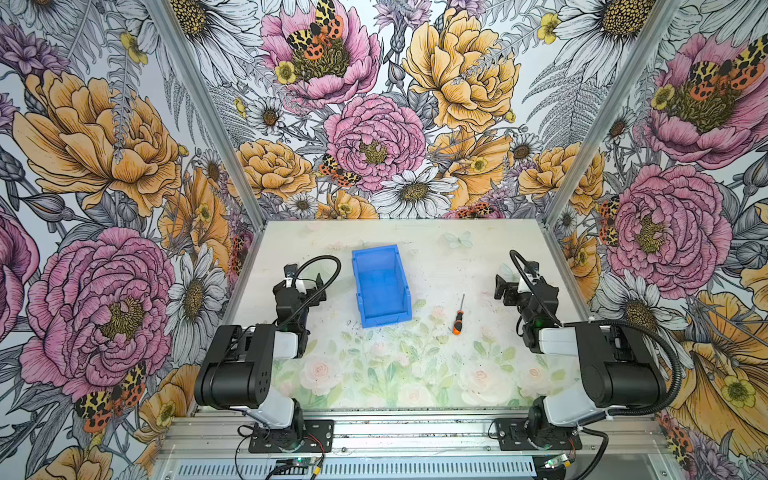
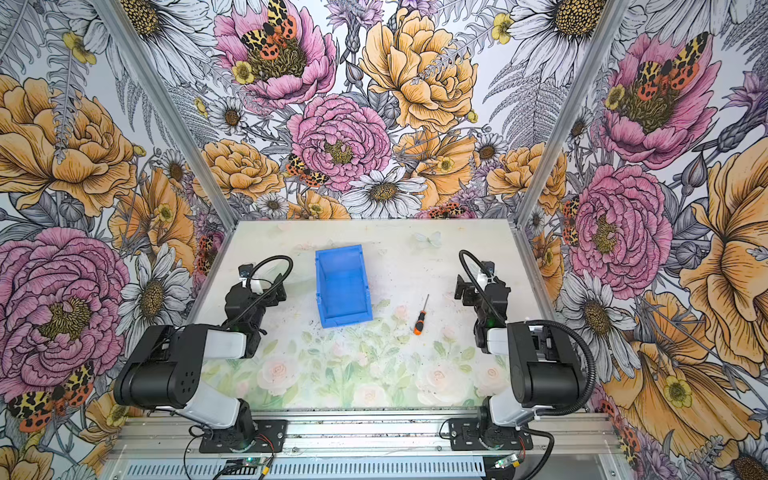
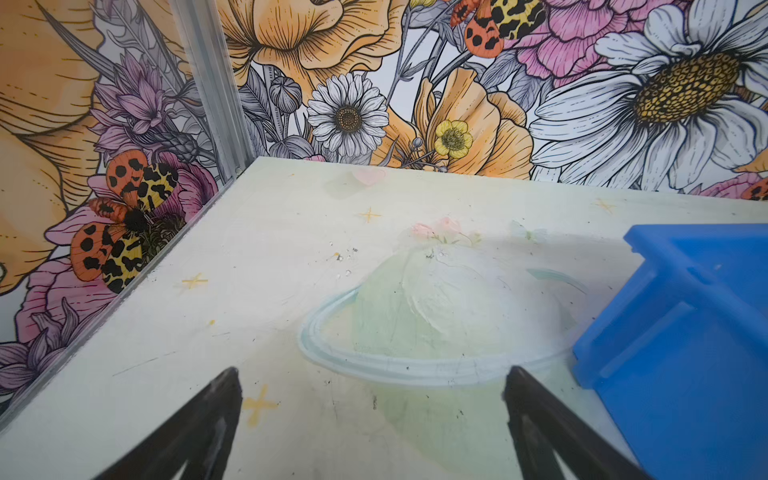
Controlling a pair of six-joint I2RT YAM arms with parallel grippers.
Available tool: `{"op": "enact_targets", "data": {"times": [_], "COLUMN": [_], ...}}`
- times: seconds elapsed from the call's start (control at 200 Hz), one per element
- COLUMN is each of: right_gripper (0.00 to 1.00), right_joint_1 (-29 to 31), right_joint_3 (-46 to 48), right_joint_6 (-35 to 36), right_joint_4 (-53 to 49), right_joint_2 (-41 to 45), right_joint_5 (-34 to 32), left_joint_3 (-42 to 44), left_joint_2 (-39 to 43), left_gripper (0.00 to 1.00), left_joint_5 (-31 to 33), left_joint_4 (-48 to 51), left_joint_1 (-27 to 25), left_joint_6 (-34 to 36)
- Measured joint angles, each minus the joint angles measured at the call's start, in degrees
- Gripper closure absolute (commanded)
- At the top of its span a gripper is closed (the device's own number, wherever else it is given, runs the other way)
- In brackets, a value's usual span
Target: Put the screwdriver in the bin
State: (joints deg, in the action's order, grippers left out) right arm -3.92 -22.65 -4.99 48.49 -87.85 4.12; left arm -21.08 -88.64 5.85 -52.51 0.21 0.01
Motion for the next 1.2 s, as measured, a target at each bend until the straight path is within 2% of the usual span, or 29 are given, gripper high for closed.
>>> {"op": "enact_targets", "data": {"times": [1.081, 1.201], "right_gripper": [0.0, 0.0], "right_joint_1": [0.0, 0.46], "right_joint_3": [0.0, -0.02], "right_joint_6": [0.0, -0.04], "right_joint_4": [0.0, -0.24], "right_joint_2": [0.0, 0.02], "right_joint_5": [-0.07, -1.97], "left_joint_3": [0.0, 0.0], "left_joint_2": [0.0, 0.0], "left_gripper": [0.01, 0.01], "left_joint_5": [-0.59, -0.61], "left_joint_4": [0.0, 0.07], "left_joint_1": [0.09, 0.11], "left_joint_6": [0.0, 0.0]}}
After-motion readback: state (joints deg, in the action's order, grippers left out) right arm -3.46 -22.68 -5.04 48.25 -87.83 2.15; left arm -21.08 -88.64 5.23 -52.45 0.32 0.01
